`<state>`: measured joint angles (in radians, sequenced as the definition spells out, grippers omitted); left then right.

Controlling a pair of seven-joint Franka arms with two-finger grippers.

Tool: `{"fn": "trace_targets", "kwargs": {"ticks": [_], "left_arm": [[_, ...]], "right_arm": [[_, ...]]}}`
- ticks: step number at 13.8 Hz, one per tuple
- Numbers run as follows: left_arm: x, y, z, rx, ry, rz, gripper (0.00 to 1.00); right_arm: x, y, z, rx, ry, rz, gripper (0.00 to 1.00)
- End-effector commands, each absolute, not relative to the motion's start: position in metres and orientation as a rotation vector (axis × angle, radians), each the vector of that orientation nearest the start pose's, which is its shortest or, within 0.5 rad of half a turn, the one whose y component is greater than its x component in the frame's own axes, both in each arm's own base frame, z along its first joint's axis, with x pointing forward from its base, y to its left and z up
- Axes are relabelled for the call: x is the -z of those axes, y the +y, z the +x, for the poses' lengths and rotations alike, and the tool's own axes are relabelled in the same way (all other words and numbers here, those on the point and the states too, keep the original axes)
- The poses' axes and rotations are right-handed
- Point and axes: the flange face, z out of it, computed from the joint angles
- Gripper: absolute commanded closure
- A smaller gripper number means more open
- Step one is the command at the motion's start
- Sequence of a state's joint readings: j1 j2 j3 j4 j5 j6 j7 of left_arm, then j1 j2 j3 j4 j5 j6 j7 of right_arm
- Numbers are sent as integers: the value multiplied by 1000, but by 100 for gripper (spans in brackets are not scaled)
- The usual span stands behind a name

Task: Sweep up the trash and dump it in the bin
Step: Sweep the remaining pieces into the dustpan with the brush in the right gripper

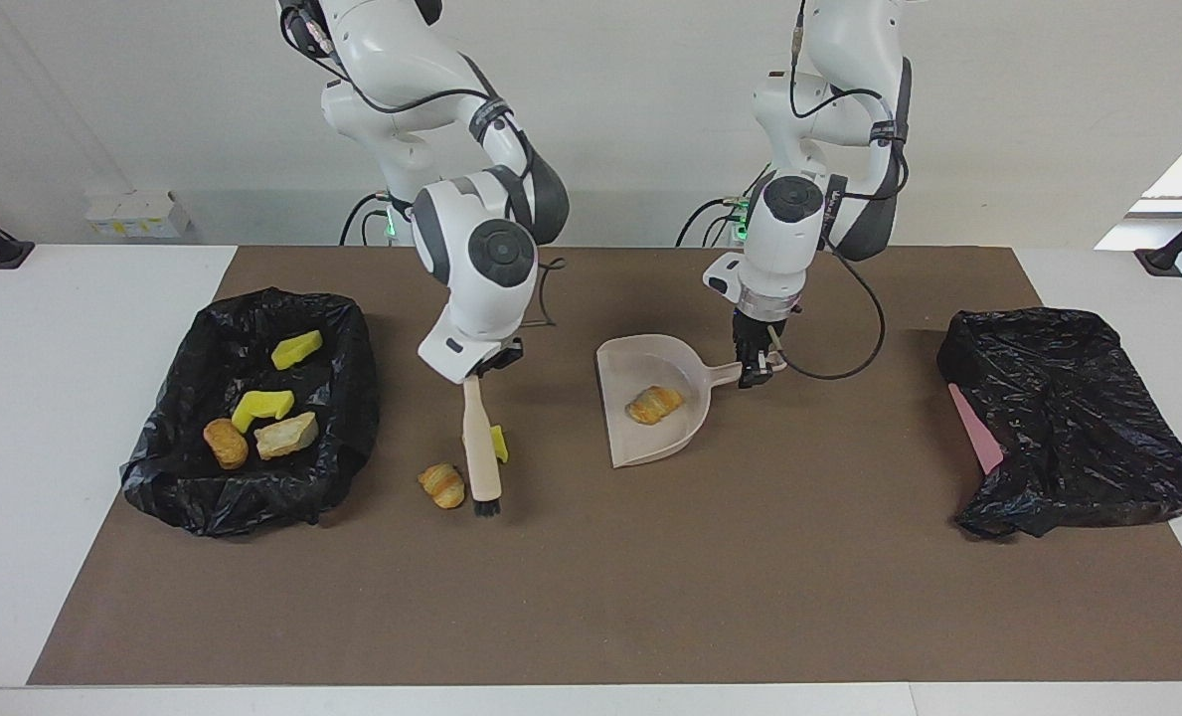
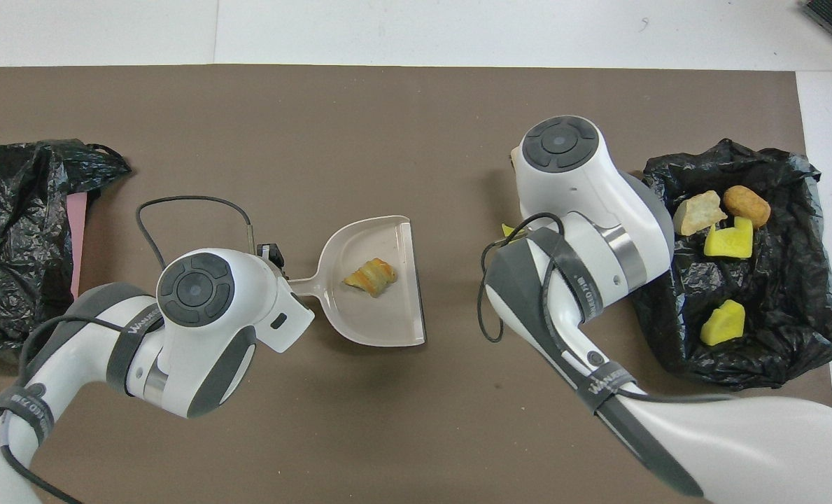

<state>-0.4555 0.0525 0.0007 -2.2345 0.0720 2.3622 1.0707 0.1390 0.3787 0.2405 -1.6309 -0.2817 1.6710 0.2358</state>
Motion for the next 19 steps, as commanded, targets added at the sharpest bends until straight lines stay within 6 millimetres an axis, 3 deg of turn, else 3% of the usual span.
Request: {"fn": "trace_targets", "kwargs": {"ticks": [1,5,10,13,19], "left_arm": [[-358,-242,483,102,2139,-2189,100],[-359,-254,476,86,2054,-2228,100],[-363,-275,458,38,2003,-2188,100],[-362,-275,456,27,2004,-2188,100],[-360,-275,456,39,2004,-2189,100]], "right_arm": [[-383,155,612,-494,-501,-3424,100],[-376,117,622,-514,-481,-3421,100],[-346,129,603,-628,-397,-3314,100],[-337,160,589,-653,-329,-3266,100],[-346,266,554,-621,-324,-3112,100]]}}
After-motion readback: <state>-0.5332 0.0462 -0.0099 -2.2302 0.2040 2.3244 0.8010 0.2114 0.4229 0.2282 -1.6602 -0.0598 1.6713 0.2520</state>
